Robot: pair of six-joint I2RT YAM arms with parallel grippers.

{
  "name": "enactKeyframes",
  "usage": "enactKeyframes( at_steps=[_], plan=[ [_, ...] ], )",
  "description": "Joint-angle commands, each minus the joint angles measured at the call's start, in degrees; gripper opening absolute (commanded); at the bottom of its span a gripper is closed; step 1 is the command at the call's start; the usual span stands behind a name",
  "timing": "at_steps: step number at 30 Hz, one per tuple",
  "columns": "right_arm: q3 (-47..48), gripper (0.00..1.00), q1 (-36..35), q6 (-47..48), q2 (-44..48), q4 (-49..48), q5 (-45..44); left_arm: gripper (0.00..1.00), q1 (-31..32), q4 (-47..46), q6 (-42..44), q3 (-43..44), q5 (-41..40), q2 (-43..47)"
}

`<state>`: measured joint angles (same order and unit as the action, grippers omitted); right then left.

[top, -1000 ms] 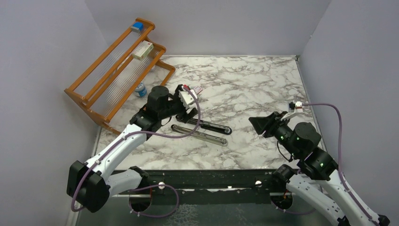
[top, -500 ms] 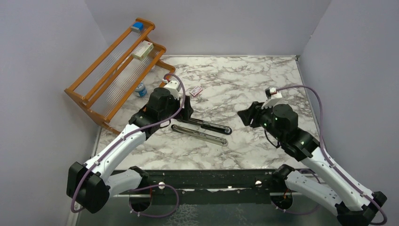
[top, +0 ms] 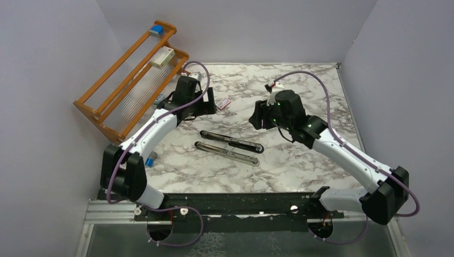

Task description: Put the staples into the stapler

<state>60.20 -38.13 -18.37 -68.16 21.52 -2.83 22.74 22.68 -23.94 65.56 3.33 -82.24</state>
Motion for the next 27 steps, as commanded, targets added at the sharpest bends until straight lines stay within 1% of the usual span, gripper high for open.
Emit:
enactKeyframes(
  at_steps=[1, 3, 6, 9, 12, 15, 19, 22, 27],
  plan=[
    [4.8, 0.58, 0.0, 2.0, -4.8, -1.4, 3.8, 0.99, -1.6, 1.3, 6.5, 7.5, -0.2, -8.0],
    [5.1, 0.58, 0.0, 1.4, -5.2, -1.5, 4.2, 0.99, -1.6, 0.3, 10.4, 10.8, -0.5, -11.8],
    [2.7, 0.58, 0.0, -0.5, -2.4, -0.9, 4.0, 0.99, -1.6, 0.6, 15.3, 17.2, 0.2, -18.8],
    [-2.8, 0.58, 0.0, -3.1, 2.9, -0.6, 5.1, 0.97, -1.6, 1.0, 18.7, 22.6, 2.2, -24.7],
    [-8.9, 0.58, 0.0, -5.7, 9.1, 0.5, 7.6, 0.95, -1.6, 0.2, 21.3, 27.0, 2.2, -29.9],
    [-12.8, 0.58, 0.0, -7.9, 14.5, 2.4, 10.1, 0.95, -1.6, -3.2, 27.0, 28.7, 4.5, -34.0],
    [-15.7, 0.58, -0.1, -9.9, 19.2, 4.5, 11.7, 0.95, -1.5, -5.1, 33.9, 29.6, 10.0, -37.2],
    [-16.8, 0.58, -0.1, -9.8, 20.7, 5.3, 11.3, 0.94, -1.6, -5.7, 38.0, 30.2, 13.4, -38.8],
    [-15.9, 0.58, -0.1, -8.3, 20.4, 6.3, 10.3, 0.93, -1.6, -5.5, 40.0, 32.5, 13.4, -41.9]
  ],
)
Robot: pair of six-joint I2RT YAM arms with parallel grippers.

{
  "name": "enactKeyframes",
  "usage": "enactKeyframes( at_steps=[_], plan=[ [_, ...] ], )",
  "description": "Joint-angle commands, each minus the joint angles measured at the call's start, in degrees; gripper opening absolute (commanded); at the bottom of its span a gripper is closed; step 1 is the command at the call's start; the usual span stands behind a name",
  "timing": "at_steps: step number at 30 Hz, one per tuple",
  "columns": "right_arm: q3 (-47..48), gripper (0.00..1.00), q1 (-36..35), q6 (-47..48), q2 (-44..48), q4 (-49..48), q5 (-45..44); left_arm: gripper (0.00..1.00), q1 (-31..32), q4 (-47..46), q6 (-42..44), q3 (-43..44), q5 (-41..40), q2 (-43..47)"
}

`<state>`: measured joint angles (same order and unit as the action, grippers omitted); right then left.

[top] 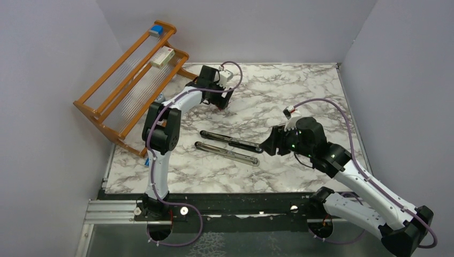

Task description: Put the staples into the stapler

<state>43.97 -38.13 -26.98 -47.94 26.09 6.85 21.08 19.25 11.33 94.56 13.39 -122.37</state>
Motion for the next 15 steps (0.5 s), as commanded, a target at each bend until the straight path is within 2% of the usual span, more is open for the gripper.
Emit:
enactKeyframes(
  at_steps=[1, 15],
  plan=[
    [0.5, 0.58, 0.0, 0.5, 0.1, 1.8, 0.5, 0.93, 0.0, -2.2, 4.9, 3.7, 3.5, -2.3],
    [-1.3, 0.59, -0.1, 1.4, 1.1, 2.0, 0.5, 0.85, 0.8, -1.5, 9.4, 5.9, 6.2, -6.6]
  ],
)
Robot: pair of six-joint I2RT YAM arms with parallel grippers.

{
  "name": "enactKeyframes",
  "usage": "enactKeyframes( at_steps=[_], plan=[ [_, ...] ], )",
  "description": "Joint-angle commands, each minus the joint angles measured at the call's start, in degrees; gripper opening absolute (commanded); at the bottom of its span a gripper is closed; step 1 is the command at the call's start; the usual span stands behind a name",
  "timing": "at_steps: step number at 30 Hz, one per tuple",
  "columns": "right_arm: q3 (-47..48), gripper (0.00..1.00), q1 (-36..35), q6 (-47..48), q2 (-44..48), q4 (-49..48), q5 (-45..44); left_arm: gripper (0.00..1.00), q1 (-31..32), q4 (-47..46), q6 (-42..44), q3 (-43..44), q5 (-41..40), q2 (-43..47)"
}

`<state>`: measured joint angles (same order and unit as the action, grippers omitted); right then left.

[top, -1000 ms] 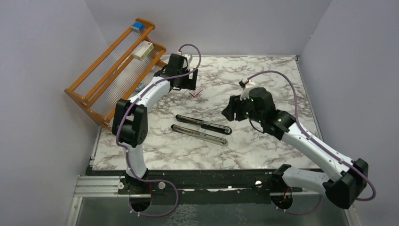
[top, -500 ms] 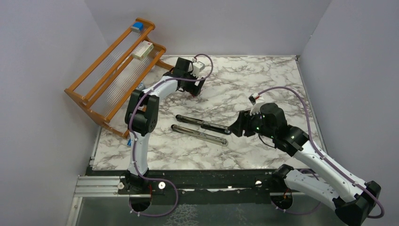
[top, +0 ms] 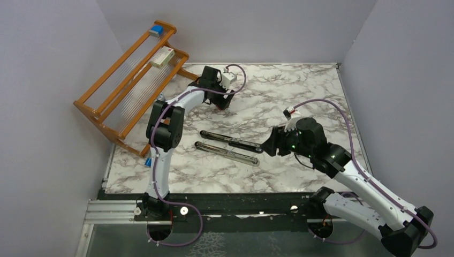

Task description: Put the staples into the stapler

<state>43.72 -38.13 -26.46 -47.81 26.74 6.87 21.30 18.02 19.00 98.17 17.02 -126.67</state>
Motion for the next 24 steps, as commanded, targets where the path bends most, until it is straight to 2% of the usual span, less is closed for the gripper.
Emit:
enactKeyframes(
  at_steps=[1, 7, 11, 15, 20, 24],
  plan=[
    [-1.1, 0.59, 0.0, 0.9, 1.1, 1.4, 0.5, 0.84, 0.7, -0.1, 2.0, 2.5, 2.5, -2.7],
    [-1.0, 0.59, 0.0, 1.0, 1.7, 2.2, 0.1, 0.79, 0.9, 0.5, 2.8, 3.2, 1.7, -4.6],
    [-0.6, 0.59, -0.1, 1.4, 1.8, 2.7, -0.2, 0.62, 0.9, 0.9, 3.1, 3.4, 1.7, -5.3],
    [0.3, 0.59, 0.0, 1.5, 1.8, 3.1, -0.7, 0.52, 0.9, 1.4, 3.7, 3.0, 3.2, -5.3],
    [3.3, 0.59, 0.0, -0.2, 3.5, 3.6, -3.5, 0.48, 1.0, 1.6, 5.4, 1.0, 5.9, -3.7],
    [6.6, 0.59, 0.0, -0.9, 7.9, 2.1, -6.1, 0.47, 1.5, 1.7, 9.1, -1.9, 12.1, -0.6]
  ],
)
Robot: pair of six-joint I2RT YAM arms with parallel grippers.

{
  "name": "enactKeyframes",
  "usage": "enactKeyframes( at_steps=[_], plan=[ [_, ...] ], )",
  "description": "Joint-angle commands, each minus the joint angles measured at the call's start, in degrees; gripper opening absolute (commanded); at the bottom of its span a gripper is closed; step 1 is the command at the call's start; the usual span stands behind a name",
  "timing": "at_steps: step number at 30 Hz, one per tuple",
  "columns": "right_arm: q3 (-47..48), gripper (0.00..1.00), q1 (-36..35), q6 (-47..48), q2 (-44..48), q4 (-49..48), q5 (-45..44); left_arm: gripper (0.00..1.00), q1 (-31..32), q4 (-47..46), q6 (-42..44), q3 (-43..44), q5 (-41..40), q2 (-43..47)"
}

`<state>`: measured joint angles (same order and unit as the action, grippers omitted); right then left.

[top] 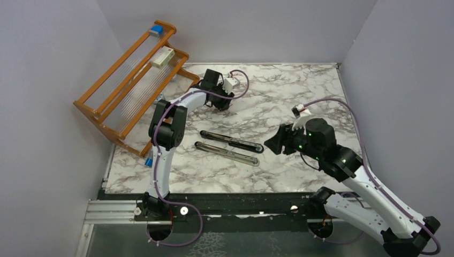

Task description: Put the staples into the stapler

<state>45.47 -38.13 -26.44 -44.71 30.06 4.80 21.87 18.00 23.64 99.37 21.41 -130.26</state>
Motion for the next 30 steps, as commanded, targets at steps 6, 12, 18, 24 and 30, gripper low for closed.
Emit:
enactKeyframes(
  at_steps=[6, 12, 18, 24, 30],
  plan=[
    [9.6, 0.59, 0.0, -0.3, 7.0, 0.1, -8.2, 0.47, 4.3, 2.6, 9.2, -4.8, 11.8, 5.3],
    [9.8, 0.59, 0.0, -0.9, 8.6, 2.1, -9.5, 0.47, 9.9, 7.8, 18.2, -2.4, 9.6, 3.7],
    [9.1, 0.59, 0.0, -1.9, 10.0, 3.7, -9.6, 0.47, 14.3, 13.7, 30.0, -1.3, 8.2, 2.8],
    [9.5, 0.59, 0.0, -1.7, 10.4, 5.3, -10.2, 0.49, 14.5, 15.6, 33.0, 1.3, 11.1, 1.7],
    [9.8, 0.59, 0.0, -1.7, 10.0, 5.6, -10.2, 0.65, 14.5, 15.7, 32.2, 2.8, 11.4, 0.5]
  ],
)
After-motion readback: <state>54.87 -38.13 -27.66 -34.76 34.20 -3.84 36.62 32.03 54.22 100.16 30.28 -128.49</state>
